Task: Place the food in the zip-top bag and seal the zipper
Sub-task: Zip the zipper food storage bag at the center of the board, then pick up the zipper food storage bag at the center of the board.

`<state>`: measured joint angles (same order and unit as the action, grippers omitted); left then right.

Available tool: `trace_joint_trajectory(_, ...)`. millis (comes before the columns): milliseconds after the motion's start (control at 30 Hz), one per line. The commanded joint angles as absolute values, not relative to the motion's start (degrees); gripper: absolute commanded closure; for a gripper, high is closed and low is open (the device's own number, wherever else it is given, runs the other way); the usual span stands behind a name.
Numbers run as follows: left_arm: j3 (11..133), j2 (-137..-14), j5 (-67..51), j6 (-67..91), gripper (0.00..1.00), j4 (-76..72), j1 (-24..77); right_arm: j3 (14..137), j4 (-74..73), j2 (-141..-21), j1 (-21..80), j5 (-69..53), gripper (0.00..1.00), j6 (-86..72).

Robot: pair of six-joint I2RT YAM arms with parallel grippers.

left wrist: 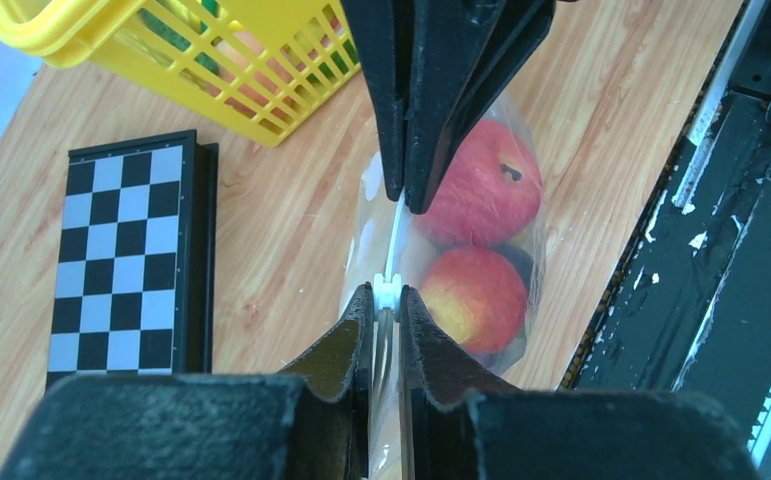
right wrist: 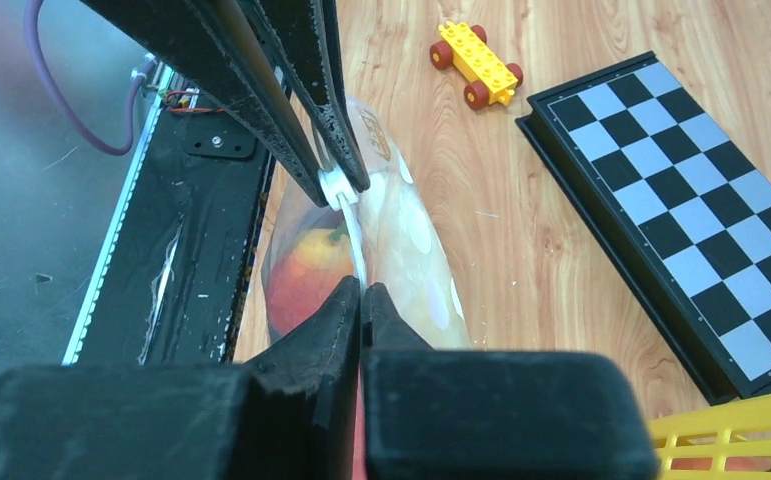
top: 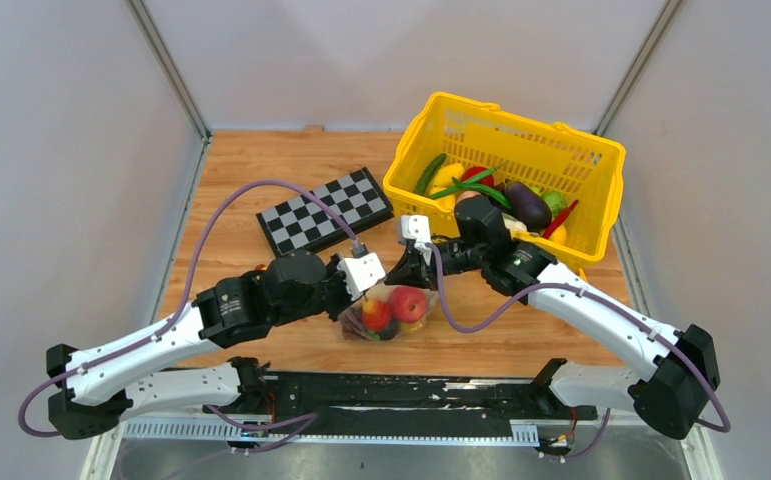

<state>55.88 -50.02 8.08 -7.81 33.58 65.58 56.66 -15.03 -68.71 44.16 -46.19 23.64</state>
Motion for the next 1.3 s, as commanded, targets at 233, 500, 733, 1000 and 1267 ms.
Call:
trace_joint_trajectory(233,54.7,-44.0,12.9,-6.5,1.0,35.8,65.5,53.1,-9.7,-63.3,41.7,-38.8,1.0,20.4)
trace_joint_trajectory(500,54.6,-40.9,19.8,-5.2,1.0,40.4,65.5,51.8,-10.3,-60.4,40.5,-37.1,1.0,19.7)
trace_joint_trajectory(733,54.2,-40.6,22.1,-5.0,1.0,41.1,65.5,51.7,-10.1,-60.3,40.6,-37.1,1.0,19.3)
trace_joint_trajectory(1000,53.3,-40.3,23.8,-4.0,0.34,37.5,65.5,52.7,-8.2,-61.4,40.6,-33.7,1.0,16.7)
trace_joint_trajectory(1267,52.1,-35.6,29.0,-1.3,0.0,29.1,65.5,66.5,-11.7,-69.8,40.4,-28.9,1.0,18.8)
